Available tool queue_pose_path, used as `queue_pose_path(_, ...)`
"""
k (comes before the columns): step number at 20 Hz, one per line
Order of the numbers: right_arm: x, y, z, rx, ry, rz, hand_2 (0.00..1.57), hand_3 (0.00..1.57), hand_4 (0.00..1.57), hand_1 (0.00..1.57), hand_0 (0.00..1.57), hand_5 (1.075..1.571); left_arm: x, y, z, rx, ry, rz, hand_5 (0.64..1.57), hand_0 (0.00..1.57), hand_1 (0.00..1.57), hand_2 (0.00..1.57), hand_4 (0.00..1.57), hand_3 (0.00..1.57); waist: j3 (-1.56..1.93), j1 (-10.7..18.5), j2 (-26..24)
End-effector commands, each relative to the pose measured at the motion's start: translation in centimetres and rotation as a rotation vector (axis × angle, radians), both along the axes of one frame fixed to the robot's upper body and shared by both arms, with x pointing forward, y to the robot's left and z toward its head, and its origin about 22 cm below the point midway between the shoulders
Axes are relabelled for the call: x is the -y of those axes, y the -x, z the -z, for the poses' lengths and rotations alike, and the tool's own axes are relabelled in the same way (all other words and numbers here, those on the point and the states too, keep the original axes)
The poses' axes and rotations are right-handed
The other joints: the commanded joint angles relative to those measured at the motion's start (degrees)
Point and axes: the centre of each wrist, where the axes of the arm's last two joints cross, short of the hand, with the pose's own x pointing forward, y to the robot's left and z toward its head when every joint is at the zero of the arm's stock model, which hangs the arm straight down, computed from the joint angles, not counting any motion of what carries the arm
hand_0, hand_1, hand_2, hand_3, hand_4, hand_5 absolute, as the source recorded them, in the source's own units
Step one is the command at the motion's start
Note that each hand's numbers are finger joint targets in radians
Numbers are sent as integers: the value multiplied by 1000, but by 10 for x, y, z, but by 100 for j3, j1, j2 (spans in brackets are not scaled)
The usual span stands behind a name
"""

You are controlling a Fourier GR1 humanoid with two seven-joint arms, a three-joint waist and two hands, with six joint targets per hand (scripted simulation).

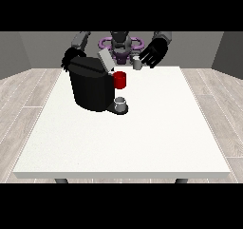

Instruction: Insert the coffee pod into the coffee machine and close the lid

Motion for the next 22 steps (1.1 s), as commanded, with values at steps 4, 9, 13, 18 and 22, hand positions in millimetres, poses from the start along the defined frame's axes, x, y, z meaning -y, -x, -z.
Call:
queue_pose_path(4,-1,-12,-25,55,37,-23,0,0,541,0,0,1571,18,-7,-24,59,25,-24,1571,1260,1260,1318,490,1258,-1,-329,330)
queue_pose_path(9,-18,-16,-43,107,25,-23,0,0,480,0,0,1571,0,-5,-62,122,-23,-43,1571,1262,1262,1313,507,1244,-1,-395,563)
queue_pose_path(13,-13,-6,-27,43,27,-6,0,0,481,0,0,1571,20,-8,-31,56,-24,-12,1571,1277,1277,1303,488,1236,-1,-367,308)
queue_pose_path(18,-12,-22,-48,73,2,-7,0,0,530,0,0,1571,26,-11,-44,62,-17,-2,1571,1283,1283,1314,504,1222,-1,-317,511)
queue_pose_path(22,14,-14,-37,47,-22,-7,0,0,512,0,0,1571,21,-10,-40,54,-21,-10,1571,1268,1268,1300,512,1217,0,-455,417)
